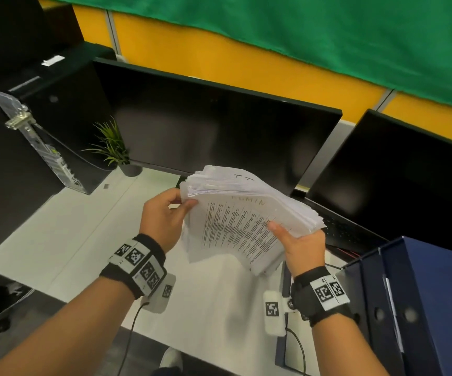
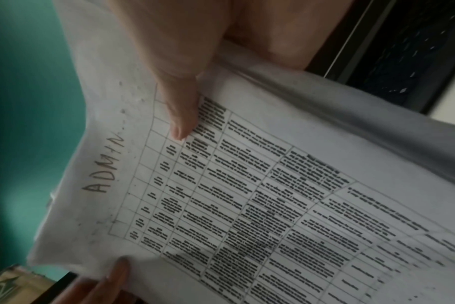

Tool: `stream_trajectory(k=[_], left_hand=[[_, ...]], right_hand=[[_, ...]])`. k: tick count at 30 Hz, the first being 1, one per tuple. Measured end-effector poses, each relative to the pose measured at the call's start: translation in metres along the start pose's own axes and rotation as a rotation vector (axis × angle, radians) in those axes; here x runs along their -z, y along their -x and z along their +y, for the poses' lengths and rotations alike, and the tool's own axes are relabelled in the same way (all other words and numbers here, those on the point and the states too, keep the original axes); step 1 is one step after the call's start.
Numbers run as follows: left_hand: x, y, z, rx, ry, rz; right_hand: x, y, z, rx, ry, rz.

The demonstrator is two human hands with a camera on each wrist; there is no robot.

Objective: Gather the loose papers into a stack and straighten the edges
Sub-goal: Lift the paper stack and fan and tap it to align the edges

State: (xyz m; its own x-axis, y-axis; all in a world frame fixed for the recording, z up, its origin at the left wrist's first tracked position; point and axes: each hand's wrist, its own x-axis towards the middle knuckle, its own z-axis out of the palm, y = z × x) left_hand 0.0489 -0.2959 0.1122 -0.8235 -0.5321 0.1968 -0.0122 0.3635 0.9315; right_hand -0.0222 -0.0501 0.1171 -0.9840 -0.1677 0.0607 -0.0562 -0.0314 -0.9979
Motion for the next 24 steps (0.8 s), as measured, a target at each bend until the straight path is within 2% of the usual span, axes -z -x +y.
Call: stream_trajectory(k=[4, 6, 10, 11, 15, 17, 19, 22, 24], left_hand=[[-0.001, -0.002, 0.036, -0.131, 0.228, -0.003], [-0.005, -0.005, 0.050, -0.193, 0.166, 0.051], [-0.010, -0.018, 0.065, -0.184, -0.026, 0.122], [-0.010, -0.018, 0.066, -0.196, -0.034, 0.114], [-0.007, -0.015, 0.066, -0.281, -0.002, -0.072], [-0.007, -0.016, 0.065, -0.304, -0.076, -0.058], [-0.009, -0.017, 0.064, -0.286, -0.111, -0.004], [-0.012, -0.018, 0.059, -0.140, -0.010, 0.098], [-0.013, -0.019, 0.057, -0.061, 0.070, 0.118]], right_hand=[[-0.001, 0.002, -0.002, 0.002, 0.024, -0.031], [-0.003, 0.004, -0.002, 0.007, 0.039, -0.035], [-0.004, 0.006, -0.004, 0.016, 0.054, -0.049], [-0.004, 0.006, -0.005, 0.019, 0.054, -0.044], [-0.004, 0.003, -0.006, 0.036, 0.051, 0.000], [-0.004, 0.002, -0.005, 0.034, 0.064, 0.007], [-0.004, 0.001, -0.005, 0.037, 0.076, 0.019], [-0.005, 0.000, -0.003, 0.034, 0.075, 0.016], [-0.005, 0.000, -0.002, 0.023, 0.077, 0.018]])
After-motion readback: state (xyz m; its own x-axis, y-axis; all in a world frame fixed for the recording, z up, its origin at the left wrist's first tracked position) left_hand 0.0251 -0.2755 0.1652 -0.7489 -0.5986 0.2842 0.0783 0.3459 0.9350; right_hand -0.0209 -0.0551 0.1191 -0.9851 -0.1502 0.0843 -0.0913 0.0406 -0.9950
